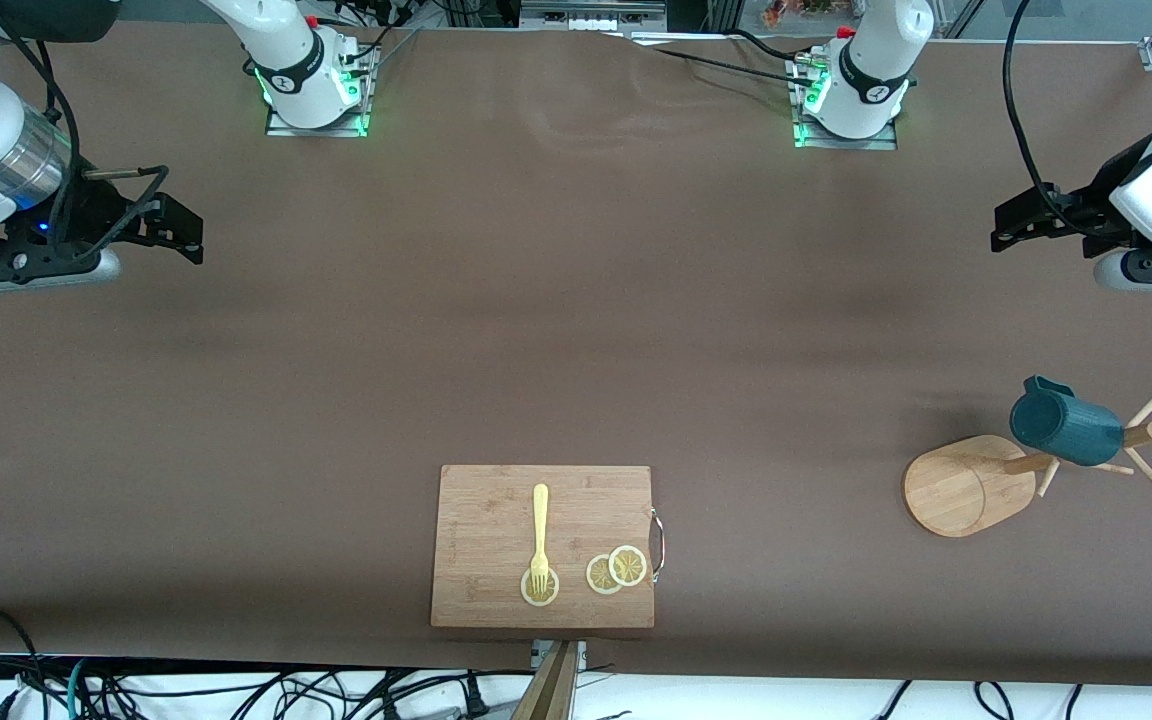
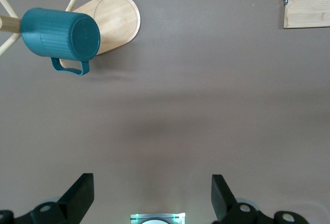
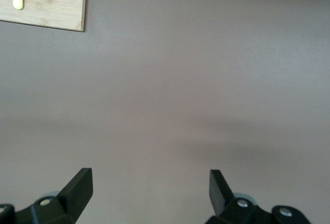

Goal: Pass cup and hang on rack

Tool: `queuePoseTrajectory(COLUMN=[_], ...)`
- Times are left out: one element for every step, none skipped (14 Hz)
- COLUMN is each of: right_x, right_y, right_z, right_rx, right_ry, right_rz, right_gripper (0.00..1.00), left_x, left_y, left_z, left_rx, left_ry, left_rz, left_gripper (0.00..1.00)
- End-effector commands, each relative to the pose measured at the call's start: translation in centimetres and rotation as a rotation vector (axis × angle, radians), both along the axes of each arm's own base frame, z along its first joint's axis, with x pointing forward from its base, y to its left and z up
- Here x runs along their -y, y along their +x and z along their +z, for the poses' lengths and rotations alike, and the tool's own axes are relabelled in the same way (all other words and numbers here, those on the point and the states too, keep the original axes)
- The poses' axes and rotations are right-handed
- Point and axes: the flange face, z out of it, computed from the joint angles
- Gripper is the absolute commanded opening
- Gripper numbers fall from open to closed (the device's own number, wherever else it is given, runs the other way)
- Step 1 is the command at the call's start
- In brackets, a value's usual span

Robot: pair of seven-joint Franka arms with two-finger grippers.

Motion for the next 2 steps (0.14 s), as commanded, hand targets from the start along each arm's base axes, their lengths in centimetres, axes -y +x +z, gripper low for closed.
queuePoseTrajectory(right_x=[0.12,0.12], right_y=[-0.85,-0.85], right_z=[0.57,0.57], right_rx=[-0.004,-0.004], right_ry=[0.014,0.014], right_rz=[-0.001,-0.001], right_gripper=[1.00,1.00], left_x=[-0.28,-0.20], left_y=[-0.03,-0.03], left_z=[-0.01,-0.01], left_rx=[-0.010,-0.010], left_ry=[-0.007,0.000], left_rz=[0.016,0.013], left_gripper=[1.00,1.00])
